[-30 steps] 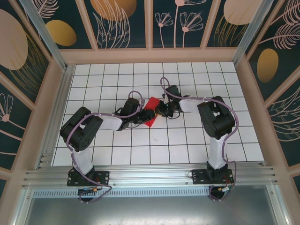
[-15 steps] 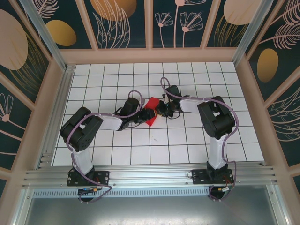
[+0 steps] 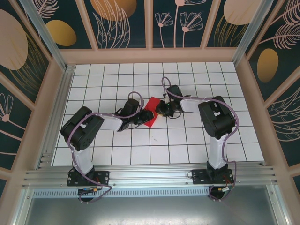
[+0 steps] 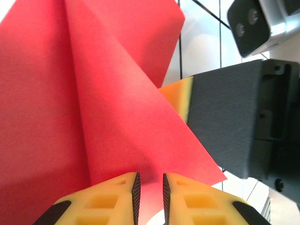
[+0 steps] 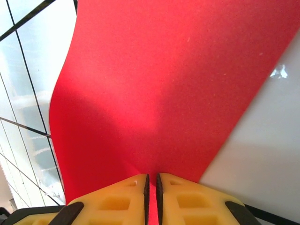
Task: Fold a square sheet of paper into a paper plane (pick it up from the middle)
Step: Fold the triangle a second time at the center of the table.
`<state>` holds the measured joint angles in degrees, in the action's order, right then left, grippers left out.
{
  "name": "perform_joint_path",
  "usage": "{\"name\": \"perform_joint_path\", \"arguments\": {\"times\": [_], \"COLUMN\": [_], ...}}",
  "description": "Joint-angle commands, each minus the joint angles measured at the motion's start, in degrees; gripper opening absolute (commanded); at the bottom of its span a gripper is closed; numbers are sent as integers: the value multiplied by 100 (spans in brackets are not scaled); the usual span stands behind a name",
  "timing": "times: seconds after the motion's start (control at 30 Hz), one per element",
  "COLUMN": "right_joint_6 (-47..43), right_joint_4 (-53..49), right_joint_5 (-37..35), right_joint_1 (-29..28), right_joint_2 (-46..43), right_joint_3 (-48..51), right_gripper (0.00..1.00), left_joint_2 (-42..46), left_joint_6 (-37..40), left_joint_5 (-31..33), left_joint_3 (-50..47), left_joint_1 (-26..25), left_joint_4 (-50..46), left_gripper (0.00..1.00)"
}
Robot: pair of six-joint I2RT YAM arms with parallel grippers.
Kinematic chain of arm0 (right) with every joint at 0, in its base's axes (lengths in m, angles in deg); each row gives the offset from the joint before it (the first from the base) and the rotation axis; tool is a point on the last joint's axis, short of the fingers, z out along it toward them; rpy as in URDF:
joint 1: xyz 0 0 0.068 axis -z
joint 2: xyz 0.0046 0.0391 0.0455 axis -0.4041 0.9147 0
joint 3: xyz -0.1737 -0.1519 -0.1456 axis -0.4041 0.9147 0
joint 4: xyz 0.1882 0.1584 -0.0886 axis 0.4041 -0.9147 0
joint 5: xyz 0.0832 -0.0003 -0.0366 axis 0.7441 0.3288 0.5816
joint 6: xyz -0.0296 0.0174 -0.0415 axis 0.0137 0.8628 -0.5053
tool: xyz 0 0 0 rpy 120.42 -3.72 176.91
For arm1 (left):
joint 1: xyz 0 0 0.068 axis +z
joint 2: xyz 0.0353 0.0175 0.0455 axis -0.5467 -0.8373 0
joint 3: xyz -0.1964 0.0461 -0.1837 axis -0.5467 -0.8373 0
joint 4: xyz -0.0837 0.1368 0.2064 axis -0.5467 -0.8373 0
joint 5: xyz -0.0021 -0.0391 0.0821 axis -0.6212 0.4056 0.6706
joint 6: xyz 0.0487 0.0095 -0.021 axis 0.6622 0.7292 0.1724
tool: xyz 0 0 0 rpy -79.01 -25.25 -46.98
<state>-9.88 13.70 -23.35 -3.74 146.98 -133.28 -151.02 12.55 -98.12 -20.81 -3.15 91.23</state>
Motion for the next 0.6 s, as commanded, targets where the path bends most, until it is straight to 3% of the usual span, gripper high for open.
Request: {"name": "perform_joint_path", "arguments": {"times": [0.0, 0.23, 0.57], "right_joint_6": [40, -106, -632], "right_joint_4": [56, 110, -212], "right_joint_5": [39, 75, 81], "right_joint_1": [131, 173, 158], "right_joint_2": [-304, -641, -780], "right_joint_3": [107, 178, 366], "right_gripper": [18, 18, 28], "left_joint_2": [-151, -222, -162], "left_joint_6": [112, 77, 64], "left_joint_5": [100, 139, 130], "left_joint_3": [111, 166, 214], "left_joint_1": [0, 2, 1], "left_joint_4": [-315, -407, -443], "left_gripper": [23, 23, 23]}}
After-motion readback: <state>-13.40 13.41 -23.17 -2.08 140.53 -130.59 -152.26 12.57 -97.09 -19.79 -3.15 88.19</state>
